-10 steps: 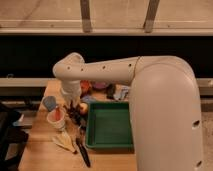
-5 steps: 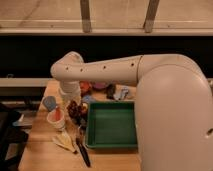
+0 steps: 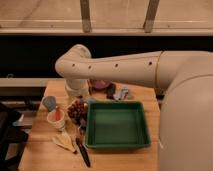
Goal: Place grapes in metal cup
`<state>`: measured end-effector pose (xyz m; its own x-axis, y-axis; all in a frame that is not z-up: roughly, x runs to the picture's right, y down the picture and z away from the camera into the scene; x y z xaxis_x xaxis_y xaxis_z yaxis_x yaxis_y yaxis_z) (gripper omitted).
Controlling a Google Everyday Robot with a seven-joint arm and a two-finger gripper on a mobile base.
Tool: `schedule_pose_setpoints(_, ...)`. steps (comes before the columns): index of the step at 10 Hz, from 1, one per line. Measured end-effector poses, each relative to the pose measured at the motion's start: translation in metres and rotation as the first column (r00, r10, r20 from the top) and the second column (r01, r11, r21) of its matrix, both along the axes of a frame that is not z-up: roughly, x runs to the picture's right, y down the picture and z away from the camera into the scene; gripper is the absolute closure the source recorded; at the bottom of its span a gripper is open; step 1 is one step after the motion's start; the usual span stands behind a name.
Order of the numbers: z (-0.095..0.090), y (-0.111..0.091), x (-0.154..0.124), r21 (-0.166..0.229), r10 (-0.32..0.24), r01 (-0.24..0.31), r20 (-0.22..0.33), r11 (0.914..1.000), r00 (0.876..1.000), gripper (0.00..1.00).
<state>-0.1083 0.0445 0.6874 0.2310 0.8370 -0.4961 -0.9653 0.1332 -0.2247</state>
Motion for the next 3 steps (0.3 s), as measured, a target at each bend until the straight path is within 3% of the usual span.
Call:
schedule_pose_setpoints(2,-0.005,-0.001,0.047,0.017,0.114,-0.113,-0.067,0.9935,0.991,0.4)
schedule_pose_setpoints(3,-0.006,-0.001,0.054,0.02,0.133,-0.132,-0.075,0.991,0.988,0.4)
